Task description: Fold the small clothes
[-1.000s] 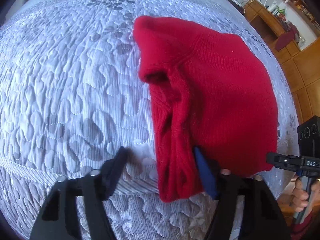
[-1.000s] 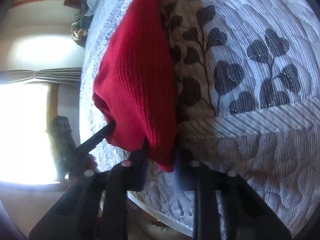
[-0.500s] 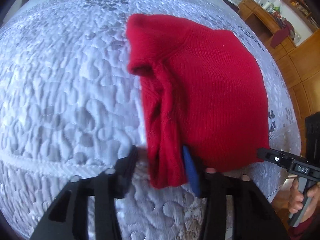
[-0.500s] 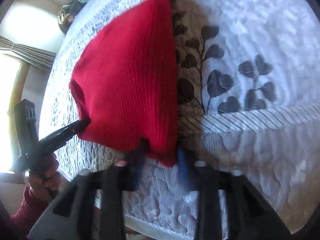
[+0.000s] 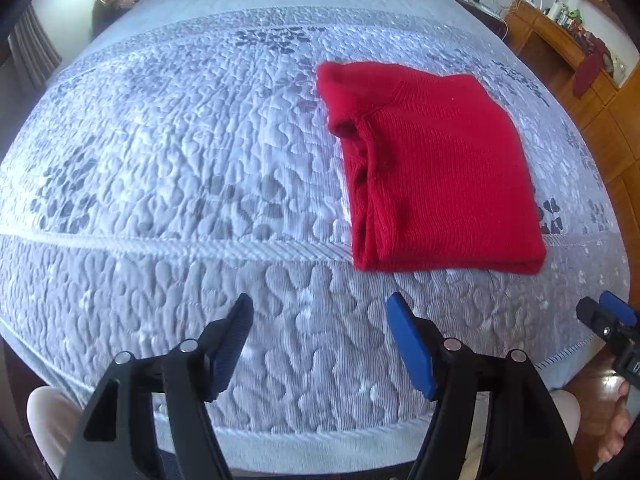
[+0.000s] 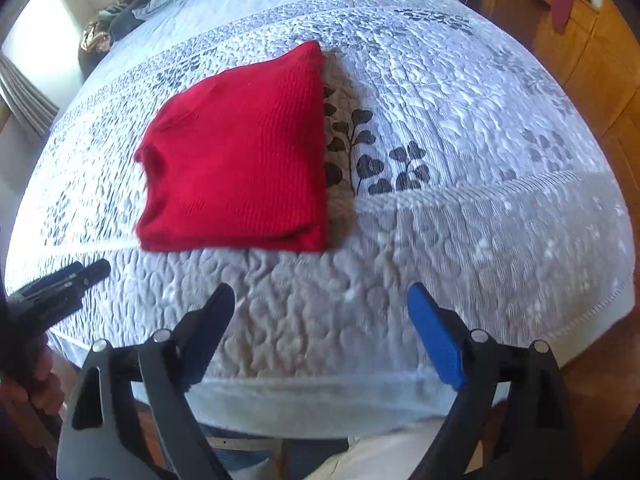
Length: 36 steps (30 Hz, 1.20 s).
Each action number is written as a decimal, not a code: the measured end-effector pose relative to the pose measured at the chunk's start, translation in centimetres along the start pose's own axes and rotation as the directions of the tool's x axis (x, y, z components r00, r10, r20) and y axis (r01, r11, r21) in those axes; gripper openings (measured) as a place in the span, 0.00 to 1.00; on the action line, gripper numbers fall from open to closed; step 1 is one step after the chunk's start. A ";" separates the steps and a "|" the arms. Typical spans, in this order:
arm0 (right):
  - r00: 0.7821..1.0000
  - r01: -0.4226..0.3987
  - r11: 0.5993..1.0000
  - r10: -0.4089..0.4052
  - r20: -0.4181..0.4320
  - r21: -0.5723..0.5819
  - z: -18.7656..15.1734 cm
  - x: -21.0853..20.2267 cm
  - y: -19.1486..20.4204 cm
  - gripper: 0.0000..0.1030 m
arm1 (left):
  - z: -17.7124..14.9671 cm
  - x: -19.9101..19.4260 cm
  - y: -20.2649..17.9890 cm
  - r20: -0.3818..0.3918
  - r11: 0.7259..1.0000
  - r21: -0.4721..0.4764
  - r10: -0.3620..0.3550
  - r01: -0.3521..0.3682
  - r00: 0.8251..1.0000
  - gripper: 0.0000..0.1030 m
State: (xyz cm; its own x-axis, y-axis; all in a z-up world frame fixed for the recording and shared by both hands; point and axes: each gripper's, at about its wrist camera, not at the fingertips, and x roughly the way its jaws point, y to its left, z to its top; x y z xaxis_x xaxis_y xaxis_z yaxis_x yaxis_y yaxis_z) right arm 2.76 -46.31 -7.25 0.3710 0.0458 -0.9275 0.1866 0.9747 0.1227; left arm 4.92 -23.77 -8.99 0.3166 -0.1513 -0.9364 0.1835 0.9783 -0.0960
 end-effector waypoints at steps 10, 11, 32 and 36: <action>0.999 0.040 0.999 -0.040 -0.014 -0.017 -2.1 -2.8 2.8 0.90 | -1.6 -3.9 -0.6 0.050 1.000 0.025 0.016 -0.017 0.999 0.72; 0.999 0.038 0.999 -0.038 -0.013 -0.015 -2.2 -3.2 2.9 0.90 | -1.8 -4.3 -0.7 0.053 0.999 0.028 0.016 -0.018 0.998 0.72; 1.000 -0.025 1.000 0.025 0.003 0.005 -2.5 -5.5 3.9 0.90 | -2.8 -8.2 -2.2 0.119 0.997 0.065 0.039 -0.047 0.992 0.74; 1.000 -0.026 1.000 0.026 0.001 0.007 -2.4 -5.4 4.0 0.90 | -2.8 -8.3 -2.4 0.125 0.996 0.067 0.042 -0.051 0.991 0.74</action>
State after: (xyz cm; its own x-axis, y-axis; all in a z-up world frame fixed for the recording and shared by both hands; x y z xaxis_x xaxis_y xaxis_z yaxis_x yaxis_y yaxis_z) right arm -0.69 -42.13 -2.66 0.3768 0.0707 -0.9236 0.1831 0.9717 0.1491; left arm -0.73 -24.48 -1.90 0.4382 -0.1264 -0.8899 0.2290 0.9731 -0.0255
